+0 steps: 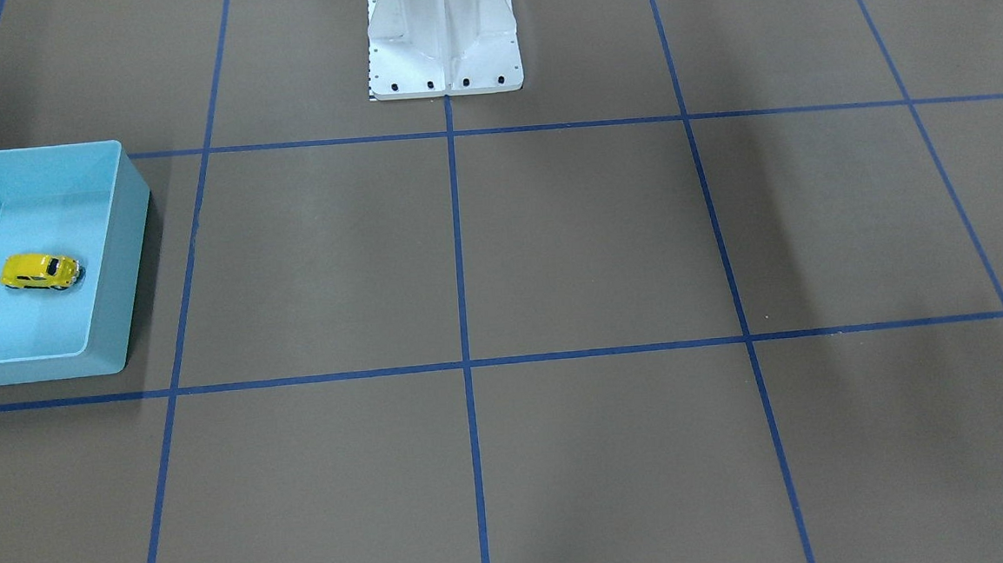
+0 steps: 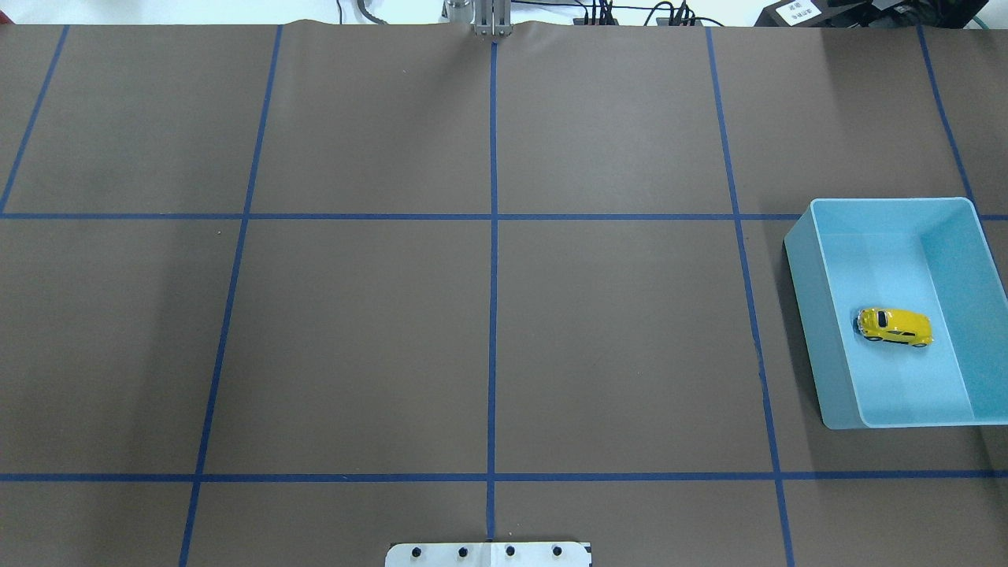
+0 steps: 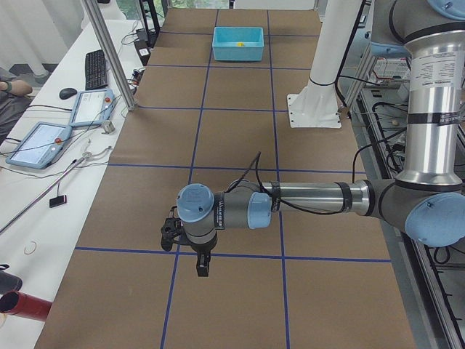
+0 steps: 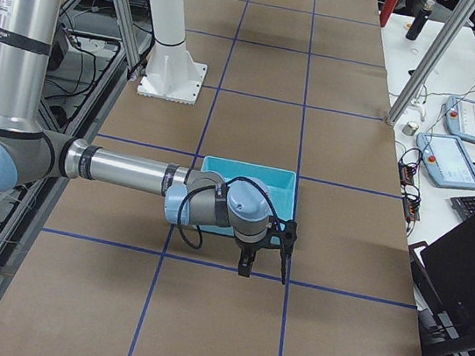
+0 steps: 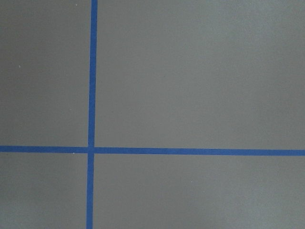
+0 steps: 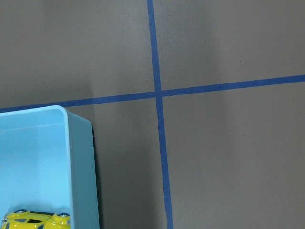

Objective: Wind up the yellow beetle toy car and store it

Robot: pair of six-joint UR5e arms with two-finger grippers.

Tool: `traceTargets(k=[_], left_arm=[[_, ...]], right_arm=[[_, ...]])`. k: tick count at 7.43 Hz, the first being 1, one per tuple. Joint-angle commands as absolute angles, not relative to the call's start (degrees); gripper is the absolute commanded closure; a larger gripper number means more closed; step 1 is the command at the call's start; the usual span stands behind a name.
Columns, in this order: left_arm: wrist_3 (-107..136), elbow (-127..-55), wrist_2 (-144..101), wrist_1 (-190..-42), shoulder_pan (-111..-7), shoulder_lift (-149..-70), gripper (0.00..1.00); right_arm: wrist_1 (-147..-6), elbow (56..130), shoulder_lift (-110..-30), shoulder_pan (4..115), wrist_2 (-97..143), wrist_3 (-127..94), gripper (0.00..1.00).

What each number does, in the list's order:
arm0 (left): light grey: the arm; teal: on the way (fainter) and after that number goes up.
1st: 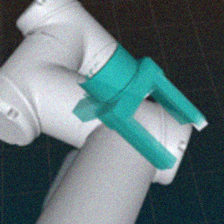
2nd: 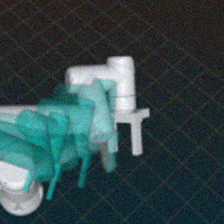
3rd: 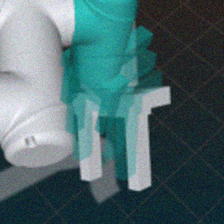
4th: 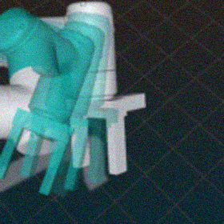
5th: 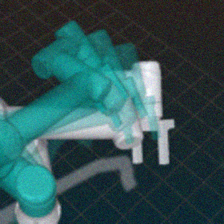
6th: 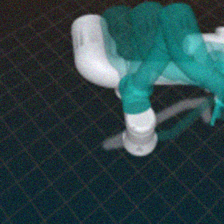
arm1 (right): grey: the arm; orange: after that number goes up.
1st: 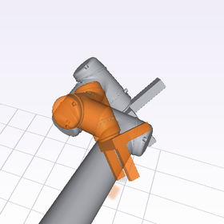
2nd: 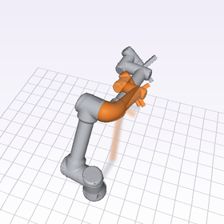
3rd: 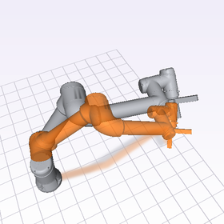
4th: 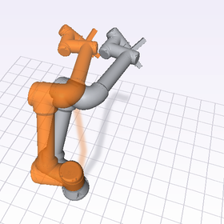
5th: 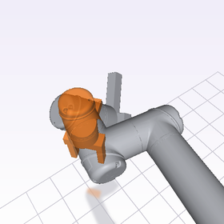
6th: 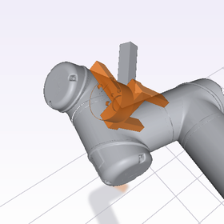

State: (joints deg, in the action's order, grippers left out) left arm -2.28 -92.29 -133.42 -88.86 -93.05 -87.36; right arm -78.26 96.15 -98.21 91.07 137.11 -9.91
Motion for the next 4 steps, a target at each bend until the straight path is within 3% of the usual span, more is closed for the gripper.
traceTargets(k=[1,4], left_arm=[[-2.3,-92.3,-133.4,-88.9,-93.0,-87.3,0.0],[-2.2,-92.3,-133.4,-88.9,-93.1,-87.3,0.0]], right_arm=[[-78.3,96.0,-98.3,90.9,136.4,-9.3,0.0],[-78.3,94.1,-98.5,91.1,135.2,-6.1,0.0]])
